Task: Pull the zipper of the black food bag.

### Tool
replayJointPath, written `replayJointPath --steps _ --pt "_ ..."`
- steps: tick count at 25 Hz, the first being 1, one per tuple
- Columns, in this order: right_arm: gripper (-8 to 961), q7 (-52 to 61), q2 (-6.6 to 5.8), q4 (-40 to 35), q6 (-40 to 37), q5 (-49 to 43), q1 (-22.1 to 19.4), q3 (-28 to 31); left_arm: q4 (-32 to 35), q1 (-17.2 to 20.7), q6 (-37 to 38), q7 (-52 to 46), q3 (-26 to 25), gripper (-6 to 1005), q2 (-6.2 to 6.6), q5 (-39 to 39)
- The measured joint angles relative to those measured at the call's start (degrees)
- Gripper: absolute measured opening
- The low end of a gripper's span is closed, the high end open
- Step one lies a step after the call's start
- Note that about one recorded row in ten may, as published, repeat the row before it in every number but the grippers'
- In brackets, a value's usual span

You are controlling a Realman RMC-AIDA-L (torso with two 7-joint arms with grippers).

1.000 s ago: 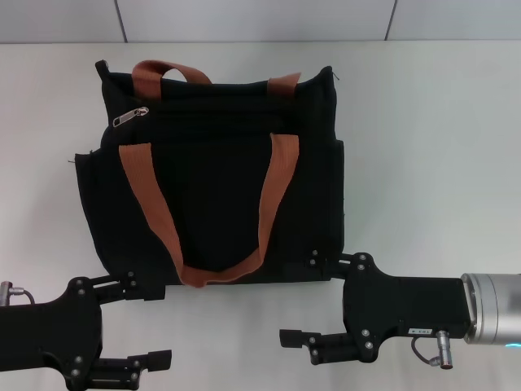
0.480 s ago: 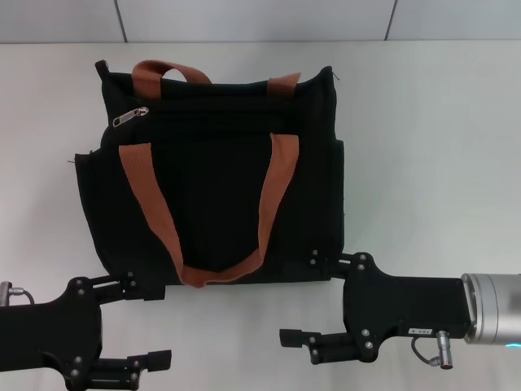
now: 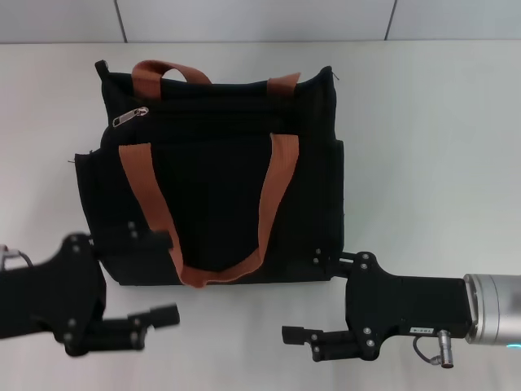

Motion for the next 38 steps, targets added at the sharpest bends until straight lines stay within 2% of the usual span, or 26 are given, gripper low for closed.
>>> replayJointPath --steps 1,2,3,9,10,12,14,15,16,18,21,25,30,35,38 --pt "795 0.0 0.0 0.0 0.1 0.0 0.0 0.0 0.0 -0.4 2.0 0.2 -2.1 760 -0.31 -0.1" --pt "795 0.0 -0.01 0.0 0.1 0.0 -0.1 0.0 0.0 -0.4 2.0 0.2 -2.1 758 -0.31 -0.1" --pt "795 0.0 -0.01 0.0 0.2 0.0 -0.1 0.0 0.0 -0.6 3.1 0.3 -3.6 756 -0.38 -4.2" --pt "796 -0.1 -0.01 0.0 0.6 0.0 -0.1 0.0 0.1 -0.1 3.2 0.3 -3.7 743 -0.27 -9.6" --pt "796 0.0 -0.01 0.0 0.6 0.0 -0.1 0.0 0.1 1.3 3.2 0.4 -4.2 741 0.21 -19.1" --pt "796 0.0 -0.01 0.0 0.6 0.0 -0.1 0.0 0.2 2.0 2.9 0.4 -6.5 737 1.08 -22.3" --pt "796 0.0 -0.01 0.0 0.6 0.0 -0.1 0.0 0.2 2.0 2.9 0.4 -6.5 733 1.08 -22.3" --pt "796 0.0 -0.01 0.0 0.6 0.0 -0.1 0.0 0.2 2.2 2.0 0.1 -11.0 730 2.7 -22.2" --pt "796 0.0 -0.01 0.0 0.6 0.0 -0.1 0.0 0.2 2.1 0.0 0.0 -12.3 728 3.91 -21.0" --pt "796 0.0 -0.01 0.0 0.6 0.0 -0.1 0.0 0.2 1.9 -4.0 0.1 -12.6 724 5.37 -19.2" --pt "796 0.2 -0.01 0.0 0.6 0.1 0.1 0.0 0.5 1.6 -8.4 0.3 -12.6 718 6.0 -17.4" --pt "795 0.4 -0.04 0.0 0.6 0.1 0.3 0.0 2.4 0.7 -13.3 1.0 -12.2 709 5.8 -12.5" --pt "795 0.5 -0.07 -0.1 0.6 0.1 0.3 0.0 3.0 -1.3 -14.5 2.2 -12.1 699 5.03 -5.8" --pt "796 0.5 -0.1 -0.2 0.6 0.1 0.1 0.0 3.0 -4.1 -18.3 2.3 -11.9 688 3.58 -1.2" --pt "796 0.6 -0.1 -0.2 0.6 0.1 0.0 0.1 3.0 -4.9 -19.8 2.4 -11.9 682 3.24 -0.8"
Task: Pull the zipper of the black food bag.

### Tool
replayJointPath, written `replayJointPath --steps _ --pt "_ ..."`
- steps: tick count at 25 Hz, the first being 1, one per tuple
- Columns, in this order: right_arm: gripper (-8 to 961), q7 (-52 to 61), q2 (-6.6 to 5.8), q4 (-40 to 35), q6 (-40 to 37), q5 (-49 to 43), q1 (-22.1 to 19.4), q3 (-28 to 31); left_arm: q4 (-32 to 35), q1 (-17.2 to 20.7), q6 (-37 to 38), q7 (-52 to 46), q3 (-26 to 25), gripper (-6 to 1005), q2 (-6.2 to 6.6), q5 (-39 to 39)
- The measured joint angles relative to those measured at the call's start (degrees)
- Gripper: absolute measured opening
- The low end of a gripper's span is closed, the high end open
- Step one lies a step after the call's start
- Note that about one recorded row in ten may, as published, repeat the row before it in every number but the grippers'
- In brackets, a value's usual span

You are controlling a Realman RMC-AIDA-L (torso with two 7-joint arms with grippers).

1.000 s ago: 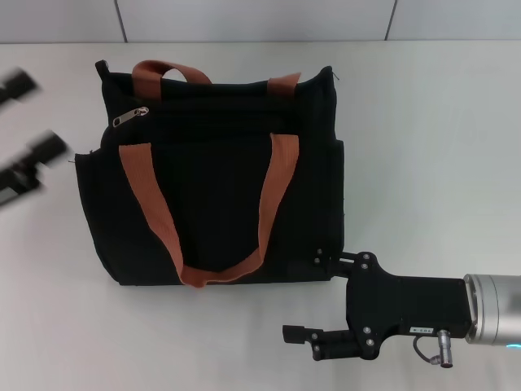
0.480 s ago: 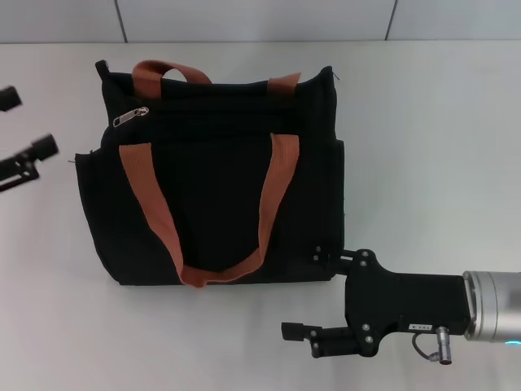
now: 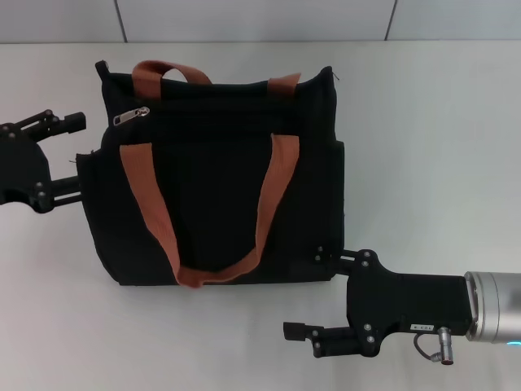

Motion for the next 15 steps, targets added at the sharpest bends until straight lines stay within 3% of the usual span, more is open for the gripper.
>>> replayJointPath --steps 15 --pt "796 1.4 -0.02 -0.8 -0.3 0.8 -0.3 0.2 1.6 -2.5 -1.7 0.0 1.6 650 -1.07 2.5"
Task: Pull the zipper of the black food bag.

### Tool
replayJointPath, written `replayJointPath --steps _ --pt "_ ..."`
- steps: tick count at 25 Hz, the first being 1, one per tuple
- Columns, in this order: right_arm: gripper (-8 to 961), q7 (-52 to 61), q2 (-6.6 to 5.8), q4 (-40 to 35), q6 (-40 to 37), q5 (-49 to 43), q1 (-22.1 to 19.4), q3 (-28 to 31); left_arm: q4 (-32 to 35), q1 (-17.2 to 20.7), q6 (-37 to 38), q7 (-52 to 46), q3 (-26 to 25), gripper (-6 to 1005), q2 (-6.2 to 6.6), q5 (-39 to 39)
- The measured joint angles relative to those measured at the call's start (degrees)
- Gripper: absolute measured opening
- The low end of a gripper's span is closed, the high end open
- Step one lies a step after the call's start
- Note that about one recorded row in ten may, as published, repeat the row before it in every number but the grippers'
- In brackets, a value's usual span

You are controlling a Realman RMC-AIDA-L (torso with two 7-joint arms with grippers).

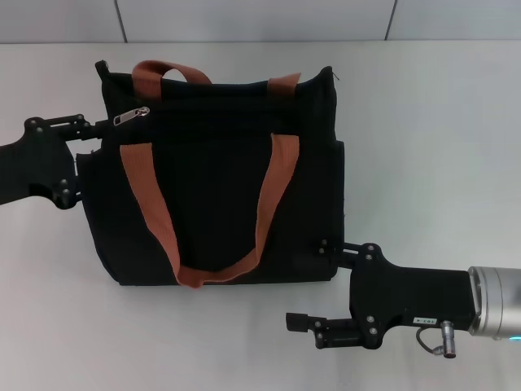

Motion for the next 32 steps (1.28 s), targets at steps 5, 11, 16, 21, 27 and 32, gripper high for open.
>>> replayJointPath --steps 5,11,16,21,27,32 --pt "796 0.4 -0.07 0.0 -0.4 0.6 0.0 0.0 0.0 0.0 0.3 0.1 -0.7 504 -0.07 -0.3" --pt "796 2.8 -0.08 -1.3 -5.8 2.0 0.0 0.0 0.0 0.6 2.1 1.9 -0.9 226 -0.06 -3.1" --pt "796 5.0 -0.1 -2.1 -12.5 5.9 0.0 0.0 0.0 1.3 3.9 3.1 -1.0 123 0.02 -6.3" --pt "796 11.8 -0.05 -2.7 -15.8 11.9 1.0 0.0 0.0 2.0 5.1 5.7 -1.9 51 -0.58 -8.4" --pt "795 30.9 -0.02 -7.1 -15.9 15.6 4.9 0.0 -0.4 3.4 6.2 9.7 -3.3 23 -2.31 -10.2" --pt "795 45.1 0.03 -12.1 -15.2 17.9 8.1 -0.1 -0.7 3.9 8.1 10.5 -5.8 23 -3.16 -10.3"
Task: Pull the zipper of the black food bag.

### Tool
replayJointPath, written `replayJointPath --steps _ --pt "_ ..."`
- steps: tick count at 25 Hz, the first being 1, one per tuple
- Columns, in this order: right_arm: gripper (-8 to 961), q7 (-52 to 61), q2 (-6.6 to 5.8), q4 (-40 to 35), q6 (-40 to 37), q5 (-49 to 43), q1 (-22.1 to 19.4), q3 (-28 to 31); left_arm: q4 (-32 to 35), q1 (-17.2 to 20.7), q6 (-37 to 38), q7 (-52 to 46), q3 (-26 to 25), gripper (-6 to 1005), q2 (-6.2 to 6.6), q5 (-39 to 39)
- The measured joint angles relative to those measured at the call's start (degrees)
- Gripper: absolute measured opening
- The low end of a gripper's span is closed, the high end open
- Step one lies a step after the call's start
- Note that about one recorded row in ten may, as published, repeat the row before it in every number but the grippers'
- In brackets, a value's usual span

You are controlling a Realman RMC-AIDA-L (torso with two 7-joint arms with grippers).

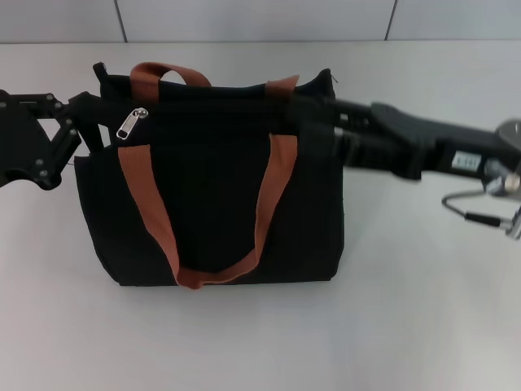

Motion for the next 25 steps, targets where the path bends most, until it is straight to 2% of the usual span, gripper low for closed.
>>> replayJointPath --steps 6,9,16,21,25 --pt "796 17.2 -0.19 -6.4 5.6 0.6 4.1 -1.2 -0.1 -0.2 0.2 0.8 -0.3 23 -1.07 -0.5" --pt "788 22.3 -0.27 -8.2 7.9 0.6 6.2 -2.9 -0.1 -0.3 0.0 1.6 -0.3 23 -1.85 -1.0" --pt "732 30.5 -0.34 -11.8 10.8 0.4 9.7 -7.4 -0.1 -0.2 0.1 1.6 -0.3 23 -2.4 -2.9" --pt "508 36.3 -0.61 -12.3 13.7 0.4 11.0 -10.2 -0.1 -0.4 -0.5 1.6 -0.3 23 -2.77 -2.9" --pt "437 39.1 -0.85 -12.3 15.6 0.3 12.1 -12.9 -0.1 -0.4 -0.8 1.7 -0.3 23 -2.93 -2.9"
